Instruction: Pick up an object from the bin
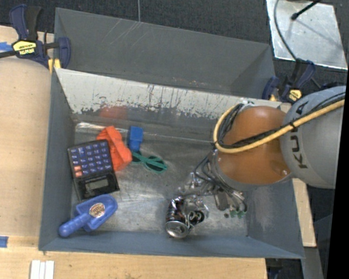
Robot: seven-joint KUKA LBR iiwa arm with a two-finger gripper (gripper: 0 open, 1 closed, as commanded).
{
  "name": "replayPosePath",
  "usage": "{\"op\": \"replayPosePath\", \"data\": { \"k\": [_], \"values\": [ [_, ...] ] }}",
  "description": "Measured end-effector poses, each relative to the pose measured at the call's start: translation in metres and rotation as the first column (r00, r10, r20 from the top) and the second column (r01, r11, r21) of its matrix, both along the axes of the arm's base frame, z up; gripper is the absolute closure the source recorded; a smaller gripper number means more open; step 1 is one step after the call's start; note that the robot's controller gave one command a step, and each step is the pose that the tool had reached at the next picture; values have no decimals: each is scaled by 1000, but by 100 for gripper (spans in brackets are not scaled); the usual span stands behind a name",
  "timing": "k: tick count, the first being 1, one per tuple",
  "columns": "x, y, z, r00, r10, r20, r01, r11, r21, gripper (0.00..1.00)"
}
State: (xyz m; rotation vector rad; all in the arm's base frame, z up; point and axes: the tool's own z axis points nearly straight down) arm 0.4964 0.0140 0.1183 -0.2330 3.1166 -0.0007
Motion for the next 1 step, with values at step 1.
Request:
{"op": "replayPosePath", "data": {
  "k": [1],
  "values": [
    [-1,0,11,1000,1,-6,-1,1000,0,100]
  ]
}}
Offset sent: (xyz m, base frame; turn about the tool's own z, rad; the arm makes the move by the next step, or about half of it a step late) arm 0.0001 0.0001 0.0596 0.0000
